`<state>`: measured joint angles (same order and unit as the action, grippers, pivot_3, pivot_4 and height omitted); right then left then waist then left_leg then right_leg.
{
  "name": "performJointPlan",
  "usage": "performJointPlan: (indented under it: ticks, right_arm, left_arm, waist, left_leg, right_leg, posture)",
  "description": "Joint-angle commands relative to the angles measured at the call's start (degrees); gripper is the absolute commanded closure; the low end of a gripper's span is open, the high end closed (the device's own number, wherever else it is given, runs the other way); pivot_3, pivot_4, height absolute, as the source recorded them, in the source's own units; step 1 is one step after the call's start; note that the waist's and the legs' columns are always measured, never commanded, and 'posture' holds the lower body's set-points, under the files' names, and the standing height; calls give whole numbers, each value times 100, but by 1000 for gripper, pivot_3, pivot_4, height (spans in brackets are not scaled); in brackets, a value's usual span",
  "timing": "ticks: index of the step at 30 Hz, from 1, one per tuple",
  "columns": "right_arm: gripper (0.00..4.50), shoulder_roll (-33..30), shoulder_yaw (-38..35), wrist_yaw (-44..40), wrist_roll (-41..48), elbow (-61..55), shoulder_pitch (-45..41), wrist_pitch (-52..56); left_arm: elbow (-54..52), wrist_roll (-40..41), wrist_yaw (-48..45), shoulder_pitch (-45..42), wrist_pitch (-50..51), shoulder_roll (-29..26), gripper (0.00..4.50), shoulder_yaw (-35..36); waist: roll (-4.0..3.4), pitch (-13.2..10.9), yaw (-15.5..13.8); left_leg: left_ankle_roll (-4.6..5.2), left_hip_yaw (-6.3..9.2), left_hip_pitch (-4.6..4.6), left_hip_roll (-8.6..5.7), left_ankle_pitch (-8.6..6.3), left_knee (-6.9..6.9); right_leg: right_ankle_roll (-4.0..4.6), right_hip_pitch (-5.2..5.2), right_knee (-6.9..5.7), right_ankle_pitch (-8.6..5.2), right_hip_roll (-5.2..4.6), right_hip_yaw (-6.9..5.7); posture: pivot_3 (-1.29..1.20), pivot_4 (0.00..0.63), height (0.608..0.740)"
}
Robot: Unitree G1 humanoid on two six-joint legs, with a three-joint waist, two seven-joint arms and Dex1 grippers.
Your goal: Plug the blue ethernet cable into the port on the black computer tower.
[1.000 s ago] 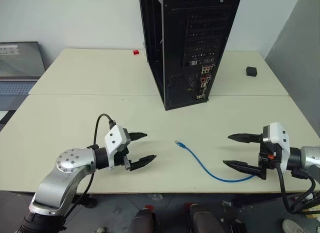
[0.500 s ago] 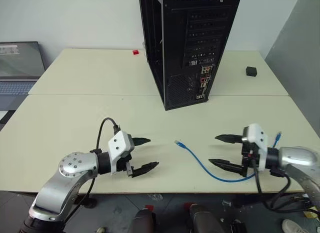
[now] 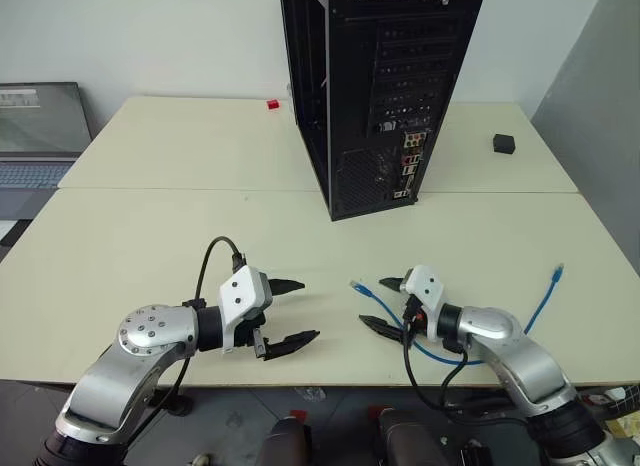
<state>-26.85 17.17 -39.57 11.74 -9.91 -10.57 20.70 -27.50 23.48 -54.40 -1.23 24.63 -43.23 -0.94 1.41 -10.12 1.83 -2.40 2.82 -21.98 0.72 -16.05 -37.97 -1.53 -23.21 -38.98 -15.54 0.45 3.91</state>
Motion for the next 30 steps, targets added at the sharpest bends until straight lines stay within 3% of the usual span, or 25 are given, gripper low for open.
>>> performJointPlan:
  ticks: [1,18,30]
  right_arm:
    - [379,-3,42,-90,-204,35,-94,-249]
    - [4353,54,-27,-157,-576,71,-251,-402]
    - [4476,-392,29,-1200,-53,-801,-753,195]
  left_arm:
    - [-235,18,11,-39,-11,-44,0,-13]
    - [122,-206,411,-465,80,227,0,-288]
    - [1042,-873,-25,-1002,-934,425,0,-958]
  waist:
    - [0,0,1]
    - [0,0,0]
    - [0,0,-1]
  left_leg:
    - [0,0,0,0,0,0]
    - [0,3,0,-1,0,-1]
    - [0,7,0,-1,0,-1]
  right_leg:
    - [0,0,0,0,0,0]
    - [1,1,-1,0,0,-3]
    - [2,1,-2,1,1,-8]
  posture:
    - [0,150,740]
    - [0,150,740]
    - [0,150,740]
